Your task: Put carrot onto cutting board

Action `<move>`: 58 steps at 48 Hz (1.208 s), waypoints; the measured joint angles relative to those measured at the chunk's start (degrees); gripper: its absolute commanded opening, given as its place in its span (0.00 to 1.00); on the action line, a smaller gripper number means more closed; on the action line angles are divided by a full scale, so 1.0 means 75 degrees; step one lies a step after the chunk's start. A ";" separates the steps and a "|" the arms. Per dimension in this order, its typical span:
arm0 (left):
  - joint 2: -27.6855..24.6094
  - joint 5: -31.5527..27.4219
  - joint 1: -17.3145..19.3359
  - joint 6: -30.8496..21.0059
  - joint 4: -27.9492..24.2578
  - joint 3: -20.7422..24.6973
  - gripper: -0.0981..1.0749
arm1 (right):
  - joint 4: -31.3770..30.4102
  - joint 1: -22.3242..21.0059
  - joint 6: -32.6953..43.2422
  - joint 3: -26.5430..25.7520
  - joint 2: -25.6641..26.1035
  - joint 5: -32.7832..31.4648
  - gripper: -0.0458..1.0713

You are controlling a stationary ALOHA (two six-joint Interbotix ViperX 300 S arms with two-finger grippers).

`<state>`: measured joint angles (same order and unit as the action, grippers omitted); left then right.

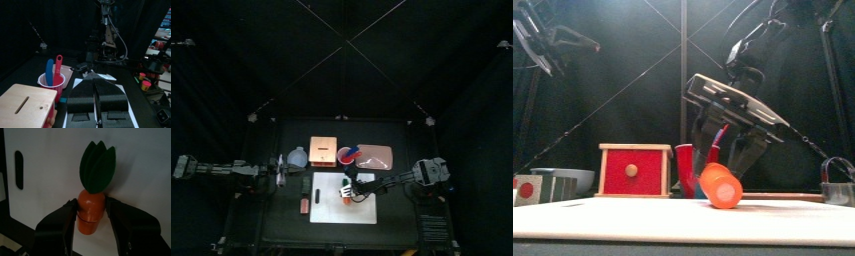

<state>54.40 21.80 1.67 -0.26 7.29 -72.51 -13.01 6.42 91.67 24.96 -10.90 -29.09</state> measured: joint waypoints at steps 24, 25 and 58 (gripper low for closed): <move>0.0000 0.0012 0.0258 -0.0035 0.0199 0.0000 0.22 | -0.0105 -0.0012 0.0047 -0.0012 -0.0270 -0.0047 0.91; 0.0012 0.0012 0.0258 -0.0035 0.0234 0.0012 0.22 | -0.0129 0.0000 0.0047 -0.0012 -0.0270 -0.0070 0.91; 0.0012 0.0012 0.0270 -0.0012 0.0527 -0.0082 0.22 | -0.1453 0.0352 -0.0023 -0.0750 0.0586 -0.1582 0.91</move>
<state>54.49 21.88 3.69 -0.35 11.25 -73.13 -23.91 9.05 91.49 19.34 -6.50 -40.96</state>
